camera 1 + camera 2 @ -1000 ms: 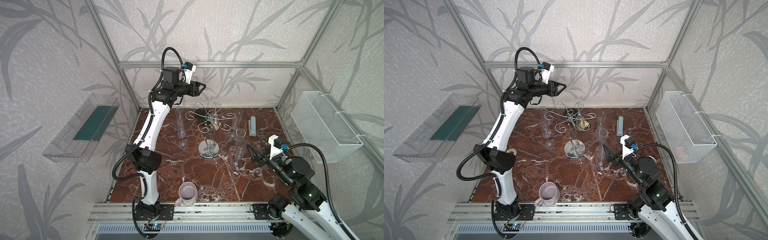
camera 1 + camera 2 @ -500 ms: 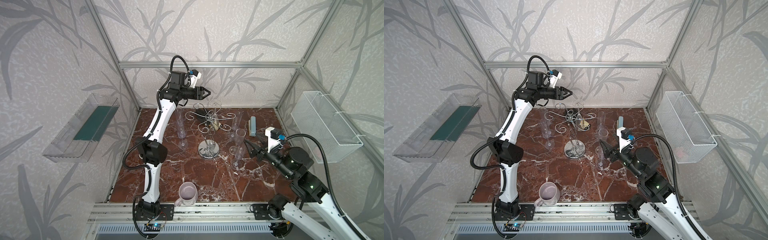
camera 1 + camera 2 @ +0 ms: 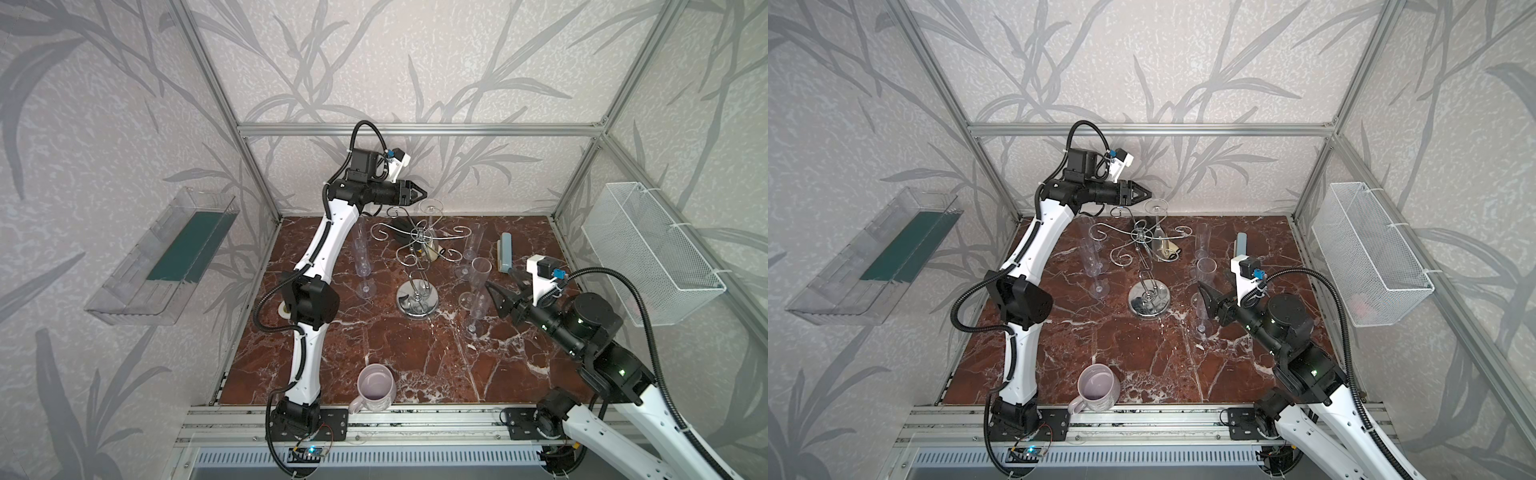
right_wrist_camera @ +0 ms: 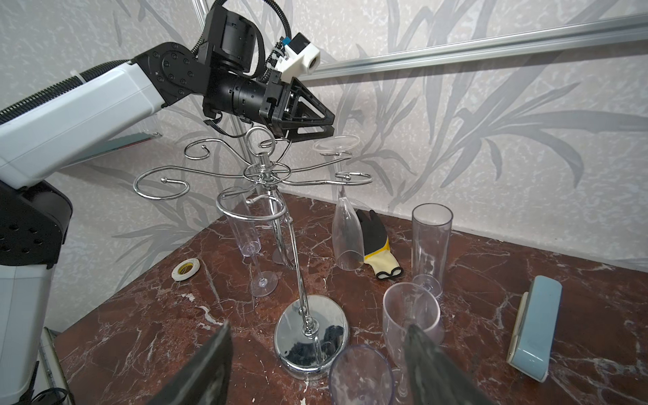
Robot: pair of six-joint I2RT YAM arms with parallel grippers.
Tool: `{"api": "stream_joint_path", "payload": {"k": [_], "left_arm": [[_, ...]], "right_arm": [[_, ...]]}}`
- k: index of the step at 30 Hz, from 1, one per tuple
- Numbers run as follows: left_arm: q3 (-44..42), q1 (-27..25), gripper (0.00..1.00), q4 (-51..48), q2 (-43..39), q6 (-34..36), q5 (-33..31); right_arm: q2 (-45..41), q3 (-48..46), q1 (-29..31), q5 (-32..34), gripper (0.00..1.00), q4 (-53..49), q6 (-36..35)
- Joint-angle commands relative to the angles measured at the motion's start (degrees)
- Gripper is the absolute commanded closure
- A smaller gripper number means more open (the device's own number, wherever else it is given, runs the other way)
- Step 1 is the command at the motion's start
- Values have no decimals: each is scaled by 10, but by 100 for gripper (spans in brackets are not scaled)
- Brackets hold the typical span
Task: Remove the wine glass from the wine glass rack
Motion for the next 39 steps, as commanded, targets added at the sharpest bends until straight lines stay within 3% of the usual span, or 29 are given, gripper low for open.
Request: {"api": "stream_joint_path", "payload": {"k": [1,15,39], "left_arm": [[-10,-6,49,-10,-22,5,10],[-70,-20,55,-26,-71,24,-5],[-103,-26,86,-23,-97,19,-34]], "right_arm": [[-2,9,-1,-8,25,0,9],[-24,-7,-1,-13,25,-5,19],[-52,-24,-2,-5,25,-13,29]]}}
